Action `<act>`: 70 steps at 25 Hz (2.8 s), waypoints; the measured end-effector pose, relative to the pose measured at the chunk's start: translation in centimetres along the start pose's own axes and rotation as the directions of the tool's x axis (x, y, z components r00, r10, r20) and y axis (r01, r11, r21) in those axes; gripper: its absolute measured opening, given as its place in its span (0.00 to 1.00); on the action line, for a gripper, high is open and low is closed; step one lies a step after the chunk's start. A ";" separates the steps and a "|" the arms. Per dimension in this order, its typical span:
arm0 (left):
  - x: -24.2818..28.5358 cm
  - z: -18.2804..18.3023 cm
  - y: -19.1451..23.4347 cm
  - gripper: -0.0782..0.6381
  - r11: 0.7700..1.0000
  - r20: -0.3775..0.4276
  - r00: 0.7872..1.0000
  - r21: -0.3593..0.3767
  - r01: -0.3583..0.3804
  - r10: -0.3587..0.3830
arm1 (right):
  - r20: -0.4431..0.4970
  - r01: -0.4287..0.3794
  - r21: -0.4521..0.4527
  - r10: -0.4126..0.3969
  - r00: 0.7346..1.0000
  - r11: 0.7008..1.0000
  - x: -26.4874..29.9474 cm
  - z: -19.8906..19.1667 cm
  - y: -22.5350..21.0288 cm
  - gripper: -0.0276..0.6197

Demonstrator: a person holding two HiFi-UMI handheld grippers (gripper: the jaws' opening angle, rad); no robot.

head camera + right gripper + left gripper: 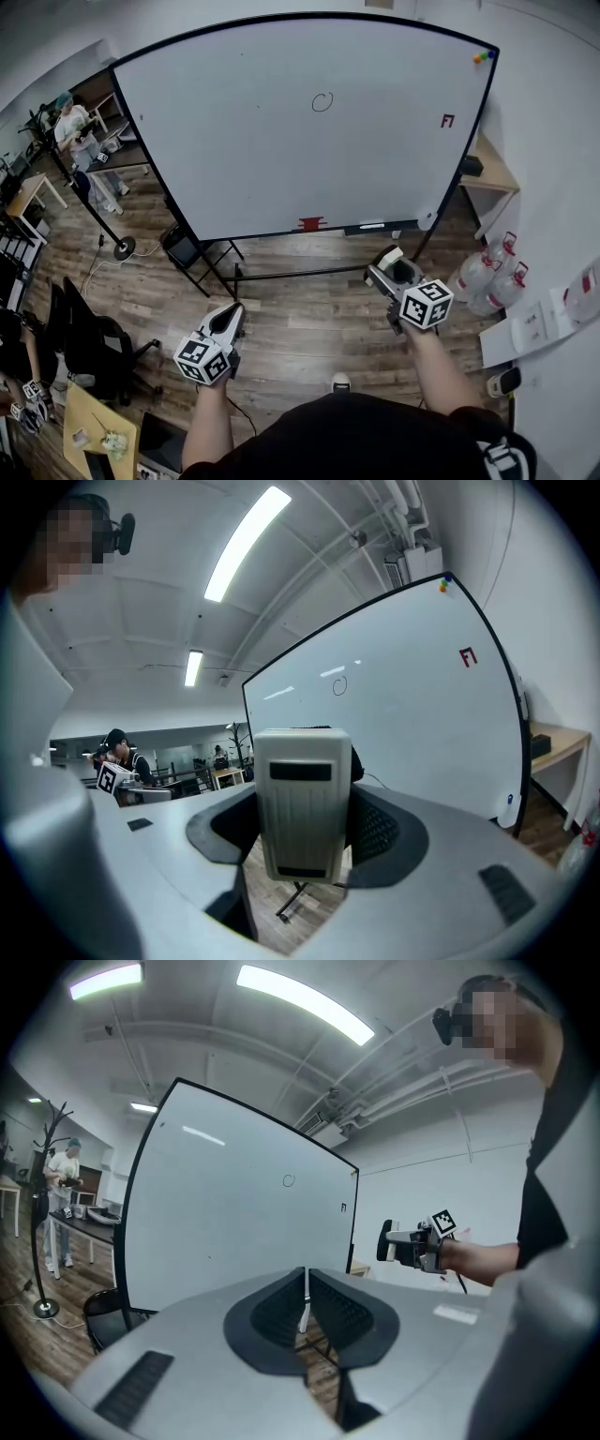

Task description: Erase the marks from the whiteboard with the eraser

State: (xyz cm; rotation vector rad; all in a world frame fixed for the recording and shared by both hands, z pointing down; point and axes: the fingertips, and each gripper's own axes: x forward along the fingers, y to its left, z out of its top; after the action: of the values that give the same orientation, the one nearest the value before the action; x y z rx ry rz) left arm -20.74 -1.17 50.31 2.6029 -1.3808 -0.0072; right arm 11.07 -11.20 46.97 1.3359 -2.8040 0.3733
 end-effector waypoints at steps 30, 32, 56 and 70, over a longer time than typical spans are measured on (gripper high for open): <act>11.5 0.6 2.2 0.15 0.999 -0.049 0.998 -0.014 -0.040 0.039 | -0.043 -0.003 0.033 0.005 0.999 0.999 6.4 0.8 -11.2 0.43; 11.9 0.7 2.2 0.15 0.999 -0.050 0.998 -0.015 -0.046 0.045 | -0.046 -0.011 0.033 0.012 0.999 0.999 6.8 0.9 -11.6 0.43; 19.0 0.9 0.9 0.15 0.998 -0.082 0.995 0.017 -0.063 0.064 | -0.079 -0.062 0.039 0.065 0.995 0.997 9.6 0.7 -17.9 0.43; 21.4 1.1 0.7 0.15 0.997 -0.076 0.994 0.017 -0.077 0.079 | -0.070 -0.119 -0.001 0.119 0.990 0.993 12.0 3.5 -18.4 0.43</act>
State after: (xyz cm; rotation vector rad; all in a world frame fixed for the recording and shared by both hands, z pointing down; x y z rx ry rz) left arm -9.36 -19.31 51.24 2.5296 -1.4592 0.1130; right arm 17.84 -32.28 48.75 1.1338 -2.8318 0.4063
